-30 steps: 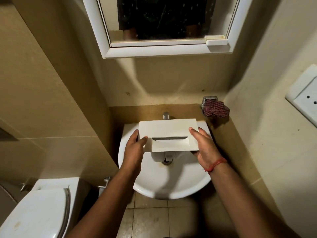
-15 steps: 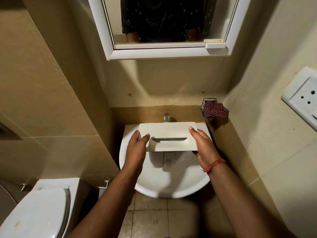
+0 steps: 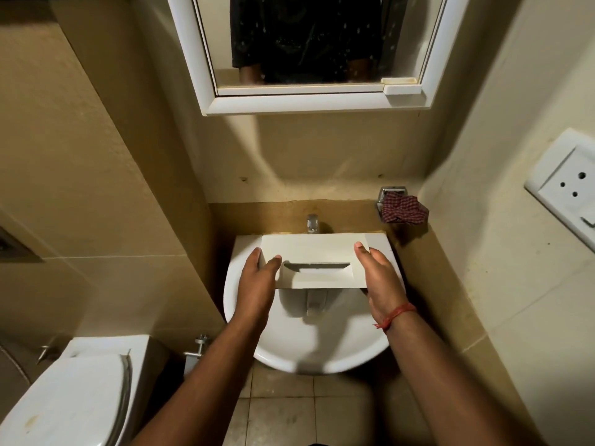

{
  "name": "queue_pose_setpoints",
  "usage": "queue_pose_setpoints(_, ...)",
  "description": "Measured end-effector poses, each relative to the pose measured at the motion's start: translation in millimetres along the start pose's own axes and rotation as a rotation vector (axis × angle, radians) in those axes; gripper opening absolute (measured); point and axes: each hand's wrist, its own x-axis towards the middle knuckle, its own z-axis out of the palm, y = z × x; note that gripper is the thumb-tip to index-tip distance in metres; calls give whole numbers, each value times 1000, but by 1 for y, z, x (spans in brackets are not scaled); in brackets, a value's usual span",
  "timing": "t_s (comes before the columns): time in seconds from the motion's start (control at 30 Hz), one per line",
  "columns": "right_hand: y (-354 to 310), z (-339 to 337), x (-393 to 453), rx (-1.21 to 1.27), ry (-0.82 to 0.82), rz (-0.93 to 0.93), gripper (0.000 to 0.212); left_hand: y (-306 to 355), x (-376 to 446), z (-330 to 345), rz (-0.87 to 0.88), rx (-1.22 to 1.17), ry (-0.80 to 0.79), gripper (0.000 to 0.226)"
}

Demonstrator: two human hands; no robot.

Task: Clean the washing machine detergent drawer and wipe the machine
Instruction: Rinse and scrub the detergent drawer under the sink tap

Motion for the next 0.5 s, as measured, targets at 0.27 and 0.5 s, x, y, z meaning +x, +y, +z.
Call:
queue_pose_setpoints(0.27, -5, 1, 7, -64, 3, -13, 76, 6, 6, 0, -49, -57, -3, 53)
queue_pose_setpoints(0.5, 1, -2, 11, -106, -7, -1, 100, 6, 9, -2, -32, -48, -14, 45)
